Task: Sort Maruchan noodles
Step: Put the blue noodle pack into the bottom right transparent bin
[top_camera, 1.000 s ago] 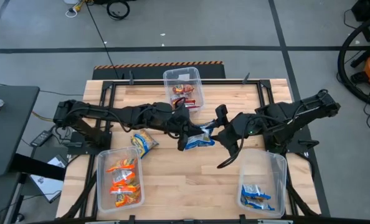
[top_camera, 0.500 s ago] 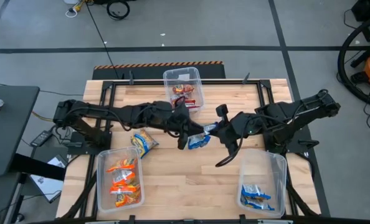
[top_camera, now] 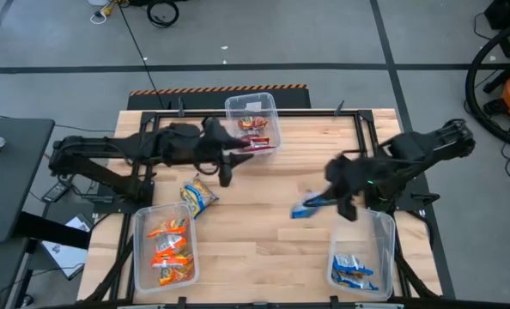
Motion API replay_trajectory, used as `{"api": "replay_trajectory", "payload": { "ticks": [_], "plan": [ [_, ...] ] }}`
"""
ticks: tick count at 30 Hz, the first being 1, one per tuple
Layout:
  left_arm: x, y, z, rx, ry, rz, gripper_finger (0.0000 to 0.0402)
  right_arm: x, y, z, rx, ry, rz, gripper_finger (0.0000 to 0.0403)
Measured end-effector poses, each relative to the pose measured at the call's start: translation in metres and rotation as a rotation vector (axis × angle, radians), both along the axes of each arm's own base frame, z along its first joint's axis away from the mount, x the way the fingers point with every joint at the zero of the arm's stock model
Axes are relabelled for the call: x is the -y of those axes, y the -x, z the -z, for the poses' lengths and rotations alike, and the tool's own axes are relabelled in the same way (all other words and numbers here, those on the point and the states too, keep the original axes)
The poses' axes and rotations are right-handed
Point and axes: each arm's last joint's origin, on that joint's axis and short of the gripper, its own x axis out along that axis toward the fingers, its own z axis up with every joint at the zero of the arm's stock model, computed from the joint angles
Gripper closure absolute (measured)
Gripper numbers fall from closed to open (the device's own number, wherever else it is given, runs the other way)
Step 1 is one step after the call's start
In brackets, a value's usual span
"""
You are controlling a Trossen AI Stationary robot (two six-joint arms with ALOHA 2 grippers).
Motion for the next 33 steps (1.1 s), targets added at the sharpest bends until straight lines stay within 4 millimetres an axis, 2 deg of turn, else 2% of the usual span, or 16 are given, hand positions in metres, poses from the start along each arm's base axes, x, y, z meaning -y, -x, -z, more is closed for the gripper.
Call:
{"api": "replay_trajectory", "payload": {
  "ticks": [4,8,16,21,27,33],
  "plan": [
    [0.012,0.002,0.002,-0.019,0.005,-0.018,0.023,-0.015,0.036,-0.001,-0.162,-0.248,0.158,0.04],
    [0.019,-0.005,0.008,-0.033,0.014,-0.011,0.023,-0.036,0.066,0.007,-0.299,-0.401,0.289,0.0401],
    [0.024,-0.016,0.017,-0.043,0.088,-0.028,0.023,-0.068,0.105,0.059,-0.552,-0.422,0.621,0.04],
    [0.026,-0.019,0.022,-0.06,0.096,-0.025,0.023,-0.071,0.109,0.097,-0.587,-0.411,0.799,0.0399],
    [0.038,-0.02,0.027,-0.112,0.017,0.087,0.023,-0.072,0.099,0.141,-0.598,-0.426,0.875,0.0399],
    [0.045,-0.015,0.036,-0.212,0.013,0.103,0.023,-0.071,0.083,0.159,-0.549,-0.531,0.91,0.0398]
  ]
}}
